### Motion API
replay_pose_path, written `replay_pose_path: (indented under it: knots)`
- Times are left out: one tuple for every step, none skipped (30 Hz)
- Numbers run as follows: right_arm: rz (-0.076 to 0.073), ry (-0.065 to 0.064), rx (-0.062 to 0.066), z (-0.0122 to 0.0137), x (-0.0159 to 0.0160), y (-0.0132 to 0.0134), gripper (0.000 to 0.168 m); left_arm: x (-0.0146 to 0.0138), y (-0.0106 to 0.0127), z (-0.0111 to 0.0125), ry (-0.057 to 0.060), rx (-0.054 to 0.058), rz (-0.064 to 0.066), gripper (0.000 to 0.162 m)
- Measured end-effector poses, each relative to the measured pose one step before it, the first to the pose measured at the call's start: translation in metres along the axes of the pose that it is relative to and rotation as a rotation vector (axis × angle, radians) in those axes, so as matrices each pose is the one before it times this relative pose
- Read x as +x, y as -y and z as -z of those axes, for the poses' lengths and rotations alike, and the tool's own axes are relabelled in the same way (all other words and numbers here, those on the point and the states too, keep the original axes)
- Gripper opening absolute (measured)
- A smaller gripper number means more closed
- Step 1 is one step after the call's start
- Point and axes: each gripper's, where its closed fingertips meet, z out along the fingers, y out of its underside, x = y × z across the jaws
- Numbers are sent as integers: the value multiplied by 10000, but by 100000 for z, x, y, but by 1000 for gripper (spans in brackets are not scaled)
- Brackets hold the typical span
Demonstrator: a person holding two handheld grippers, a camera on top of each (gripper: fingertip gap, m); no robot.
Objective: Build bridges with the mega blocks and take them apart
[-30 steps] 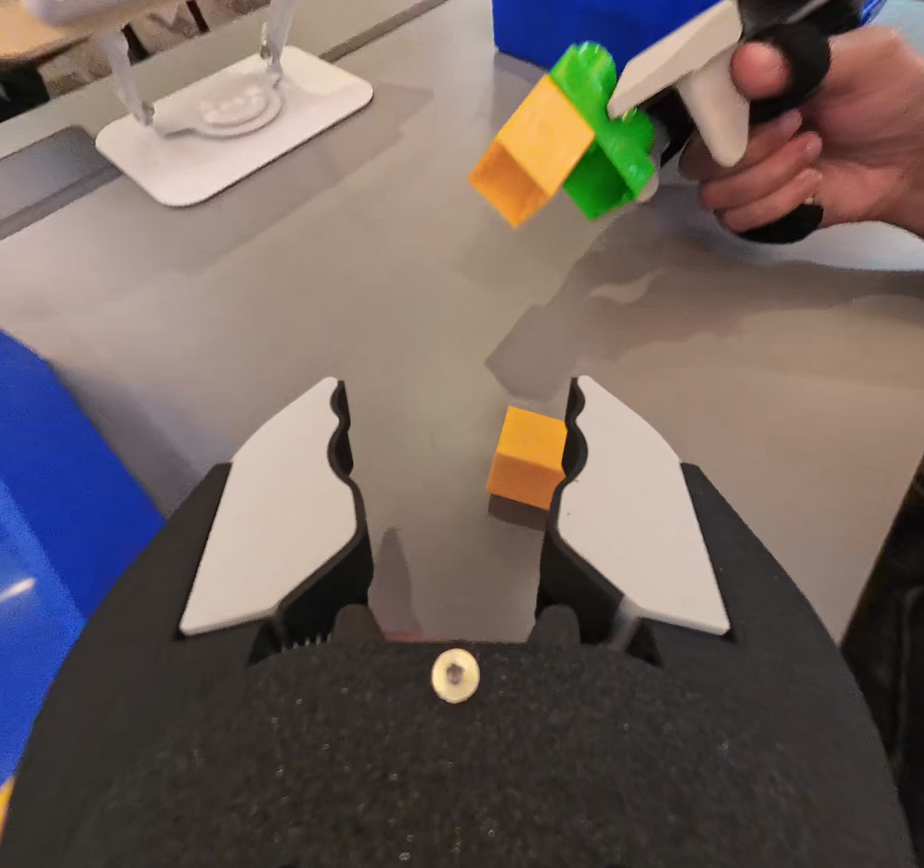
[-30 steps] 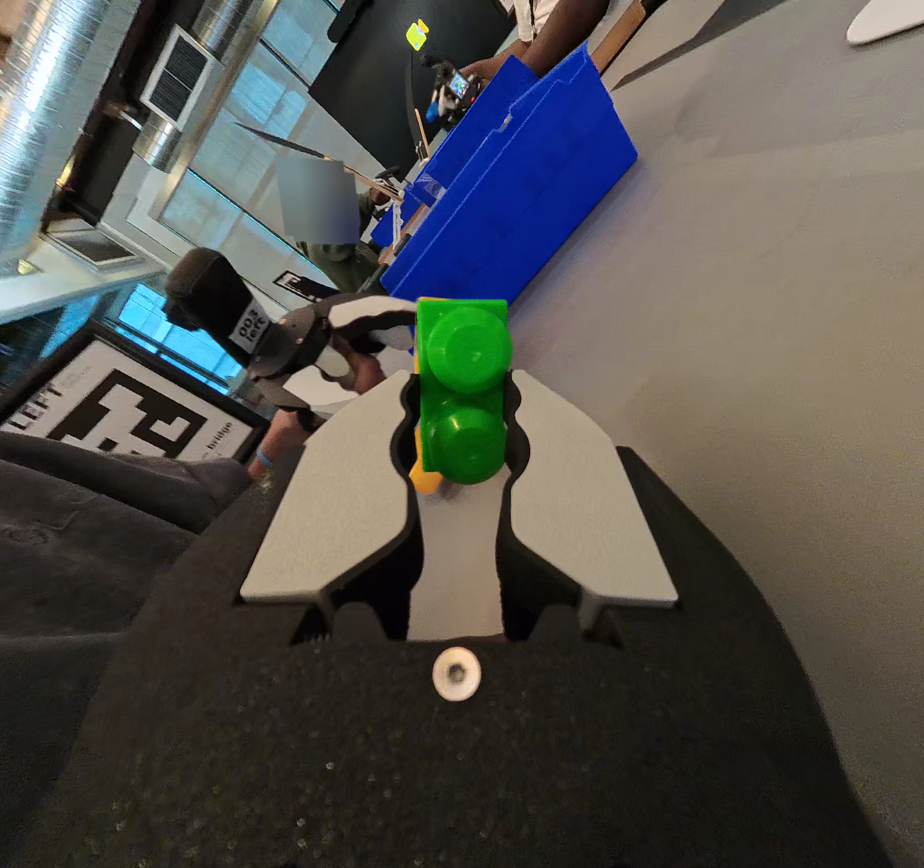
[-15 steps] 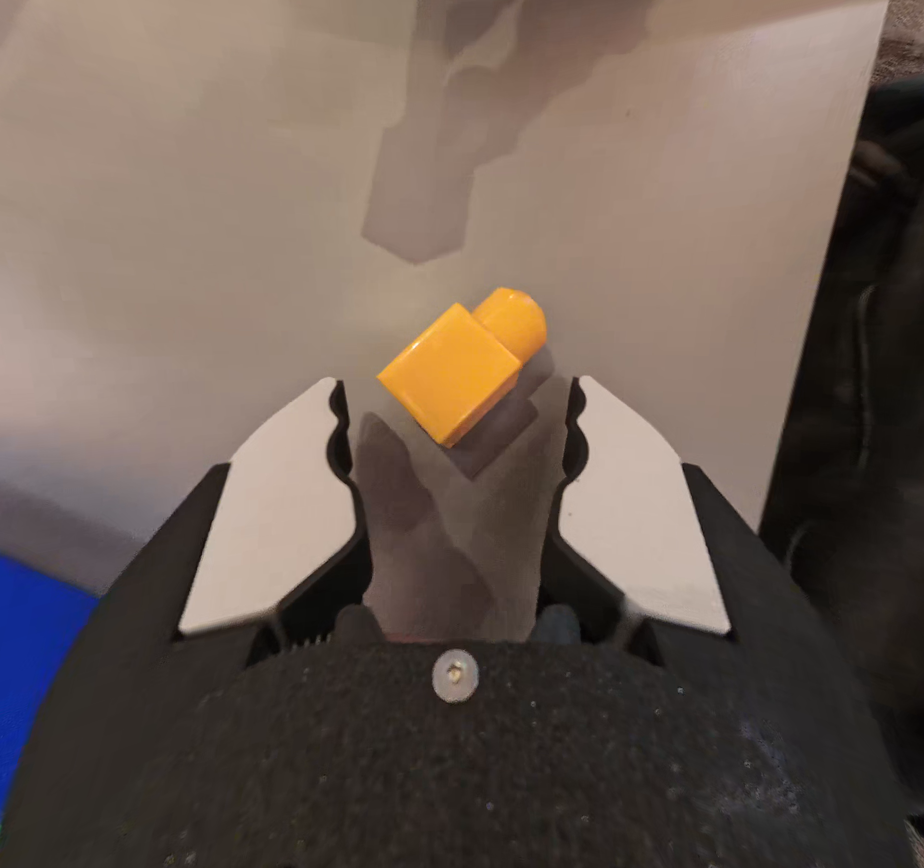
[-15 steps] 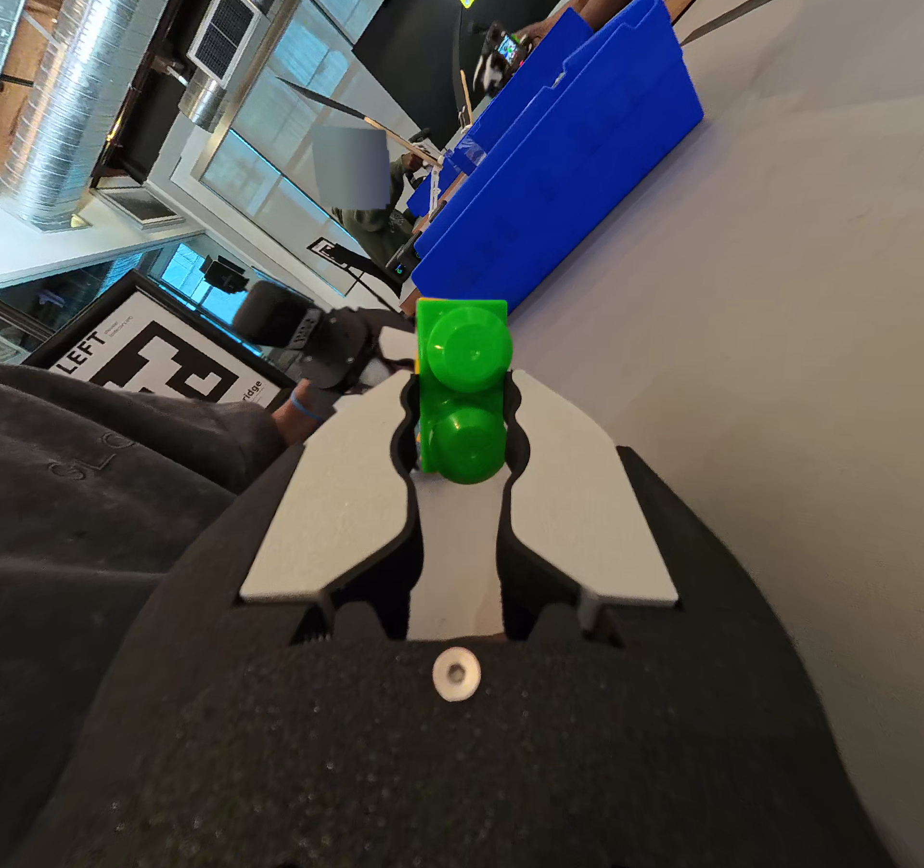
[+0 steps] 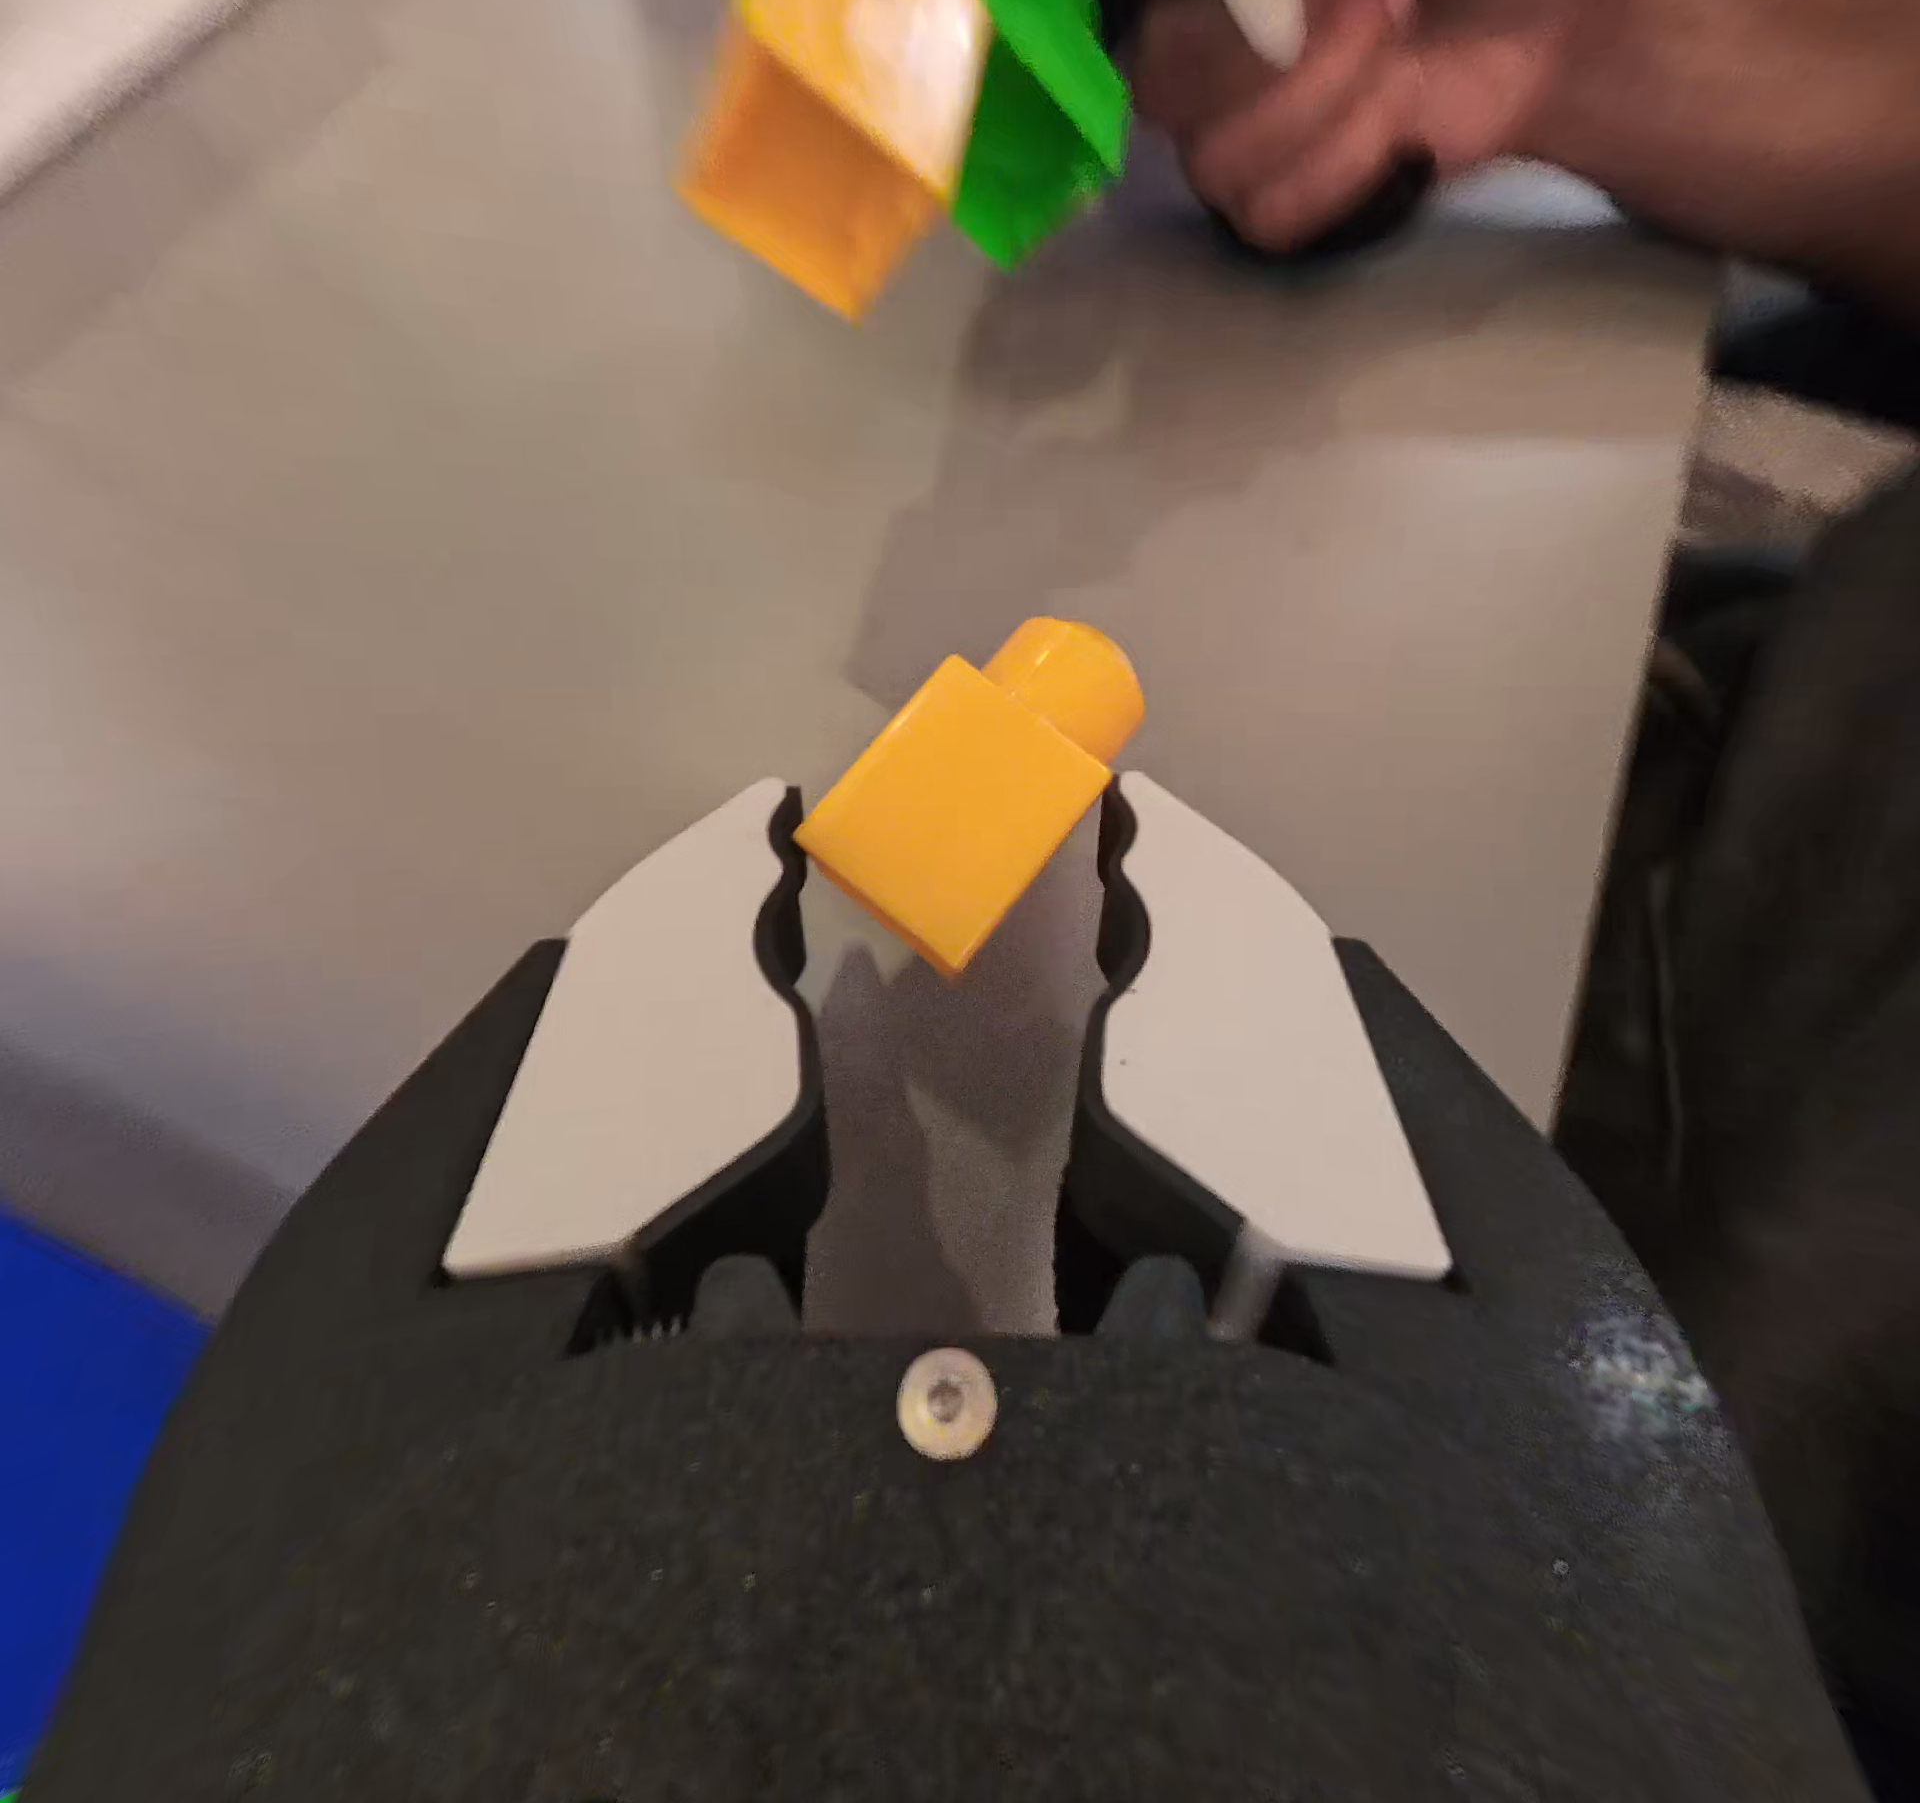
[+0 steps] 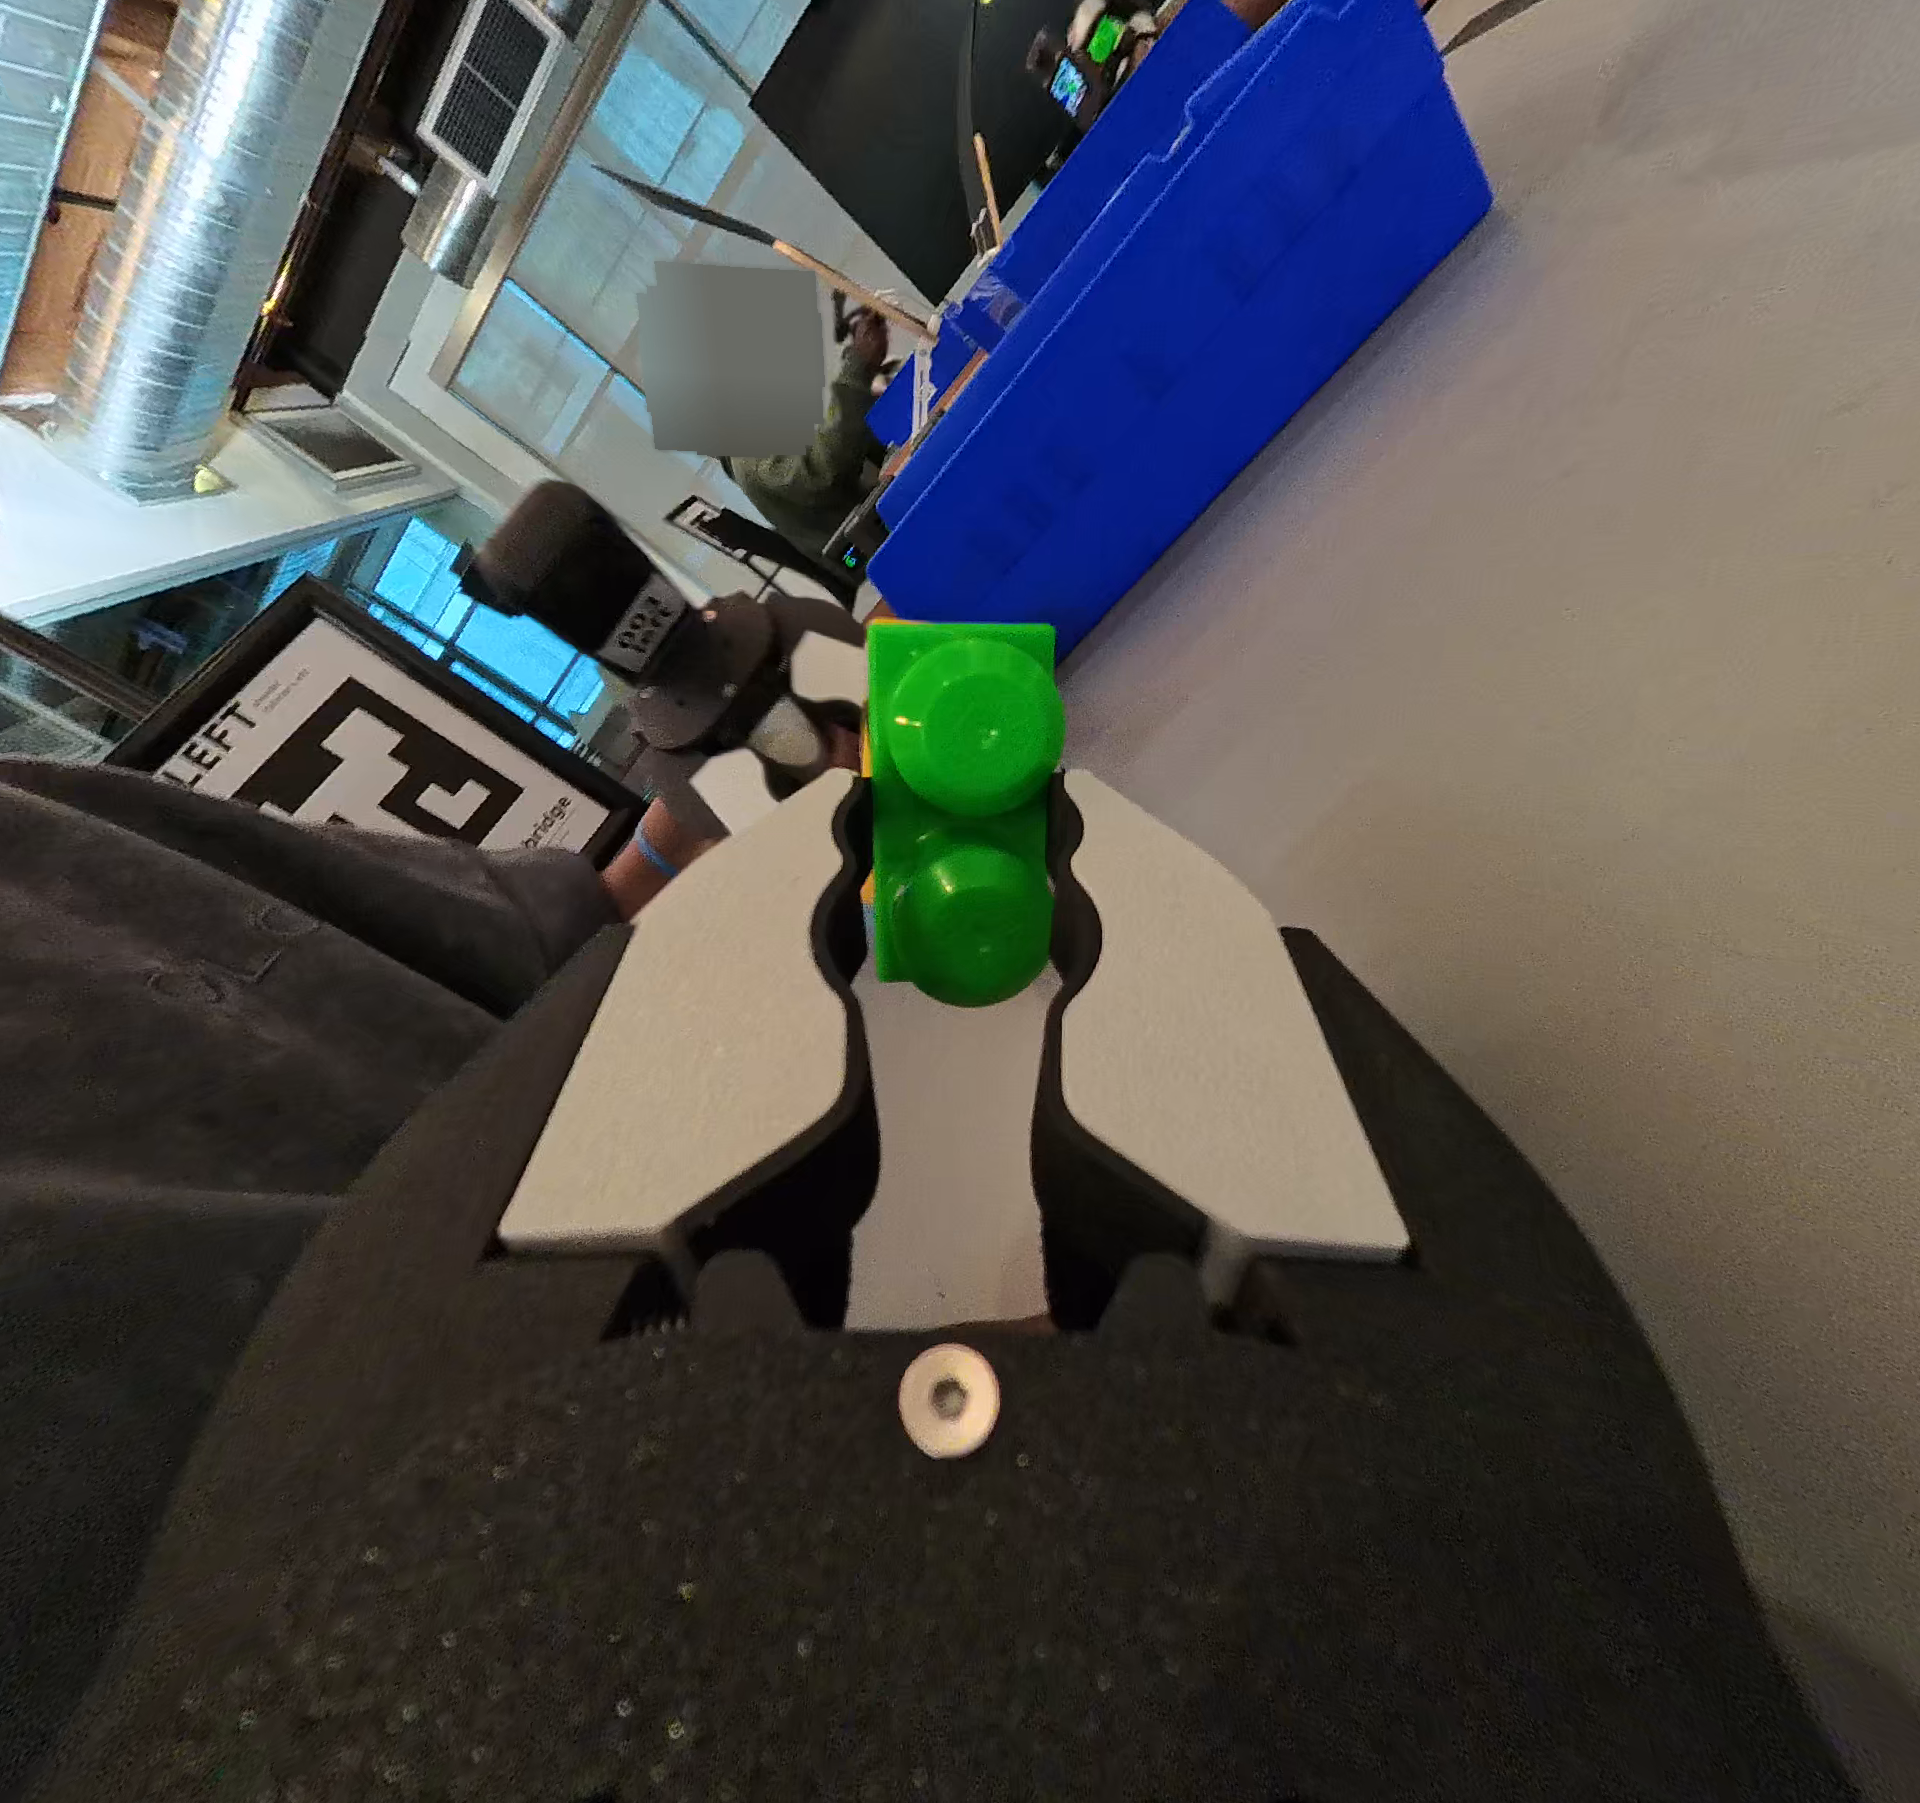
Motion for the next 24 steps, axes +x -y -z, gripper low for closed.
replay_pose_path:
  knots:
    - [-1, -180, 145, -87, -13, 258, 32, -971, 1350, 254, 635, 391, 178, 54]
    - [-34, -128, 204, -131, -201, 374, 32, -1022, 1292, 95, 780, 252, 56, 54]
    - [-101, 12, 360, -174, -441, 569, 32, -741, 1223, -88, 721, 218, -69, 54]
    - [-225, 123, 403, -192, -564, 569, 32, -427, 1141, -192, 632, 255, -125, 54]
    - [-197, -46, 444, -179, -308, 502, 32, -134, 937, -322, 481, 227, -96, 54]
    - [-143, -139, 327, -175, -102, 201, 32, 434, 666, -417, 103, 143, -68, 54]
    - [-139, -82, 191, -176, -52, -71, 32, 642, 461, -465, -66, 102, -42, 54]
    - [-130, -67, 182, -117, 7, -119, 32, 363, 375, -446, 77, 114, 0, 54]
    - [-116, 30, 96, -96, -54, -201, 32, 123, 241, -400, 159, 58, 29, 54]
    - [-38, -7, 26, -96, 9, -225, 32, 117, 77, -349, 79, -34, 59, 54]
    - [25, -161, 6, -89, 209, -176, 32, 155, 135, -263, 15, 2, 63, 54]
    - [28, -45, -66, -140, 48, -180, 32, 126, 330, -103, 54, 164, 58, 54]
    - [-76, 29, 14, -55, -63, 18, 32, 87, 266, -46, 60, 120, 30, 54]
    - [-76, -33, 15, 12, 17, 47, 32, 12, 85, -45, 69, -17, -14, 54]
    - [-5, -35, -66, -37, 19, -96, 32, -129, 129, -10, 130, 18, 17, 54]
    - [-48, 35, 86, 47, -69, 90, 32, -64, 106, -7, 97, 18, 36, 54]
    - [-109, 87, 97, -13, -110, 22, 31, 30, 76, -50, 63, 9, 7, 53]
    - [-181, 152, -81, -212, -199, -345, 31, 59, 175, -68, 106, 70, 66, 54]
    - [-144, -53, 427, 46, 67, 352, 32, 63, 137, -157, 187, 55, 124, 54]
    - [-77, -53, 219, 88, 128, 204, 32, 52, 23, -209, 256, 10, 97, 54]
    - [11, -61, 84, 55, 84, 94, 32, 59, -3, -210, 271, -2, 14, 54]
    - [72, -33, 28, 3, -16, 14, 32, 43, -1, -131, 257, 33, -35, 54]
    - [67, -45, -141, 50, 40, -71, 32, 58, -49, -70, 119, 43, 16, 54]
    - [107, -20, -252, 78, 74, -168, 32, 81, -114, -17, -51, 17, -21, 54]
